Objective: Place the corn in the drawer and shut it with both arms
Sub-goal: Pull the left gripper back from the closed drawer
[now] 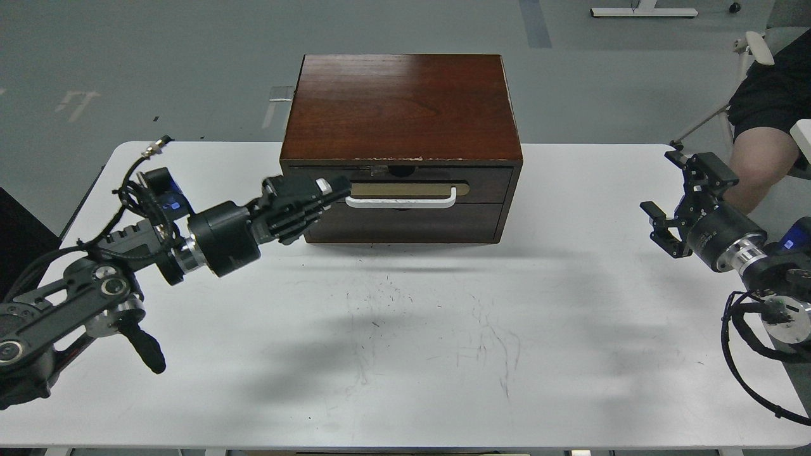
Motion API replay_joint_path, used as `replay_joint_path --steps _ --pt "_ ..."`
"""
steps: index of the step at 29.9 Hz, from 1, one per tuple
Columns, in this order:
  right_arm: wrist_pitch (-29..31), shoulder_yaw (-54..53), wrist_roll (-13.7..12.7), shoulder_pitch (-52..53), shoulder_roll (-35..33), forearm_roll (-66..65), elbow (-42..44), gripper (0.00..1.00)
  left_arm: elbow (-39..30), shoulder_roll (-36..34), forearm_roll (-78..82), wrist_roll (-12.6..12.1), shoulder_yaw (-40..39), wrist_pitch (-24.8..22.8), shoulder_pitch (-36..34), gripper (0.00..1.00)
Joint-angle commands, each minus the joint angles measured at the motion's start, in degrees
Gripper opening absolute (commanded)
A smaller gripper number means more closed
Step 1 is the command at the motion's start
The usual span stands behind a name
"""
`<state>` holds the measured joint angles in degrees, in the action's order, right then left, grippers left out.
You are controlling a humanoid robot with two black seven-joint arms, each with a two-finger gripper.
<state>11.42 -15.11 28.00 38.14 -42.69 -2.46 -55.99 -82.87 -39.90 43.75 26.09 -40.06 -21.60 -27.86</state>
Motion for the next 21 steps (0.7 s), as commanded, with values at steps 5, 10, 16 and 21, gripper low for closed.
replay_joint_path --steps 5,10,16,21 --pt "-0.26 -3.44 0.00 0.00 1.47 0.00 0.09 1.00 3.67 -2.54 -15.09 0.36 -4.68 0.77 1.66 1.00" --pt "-0.35 -3.44 0.00 0.00 3.23 0.08 0.09 1.00 7.02 -2.46 -22.47 -0.78 -6.60 0.86 6.58 1.00" --pt "-0.26 -3.44 0.00 -0.35 3.32 0.26 -0.09 1.00 7.20 0.17 -23.89 -5.96 -12.84 -0.81 14.57 1.00" --pt "-0.26 -3.44 0.00 -0.52 4.37 0.26 -0.09 1.00 7.28 1.67 -23.62 -5.96 -13.29 -1.52 17.22 1.00"
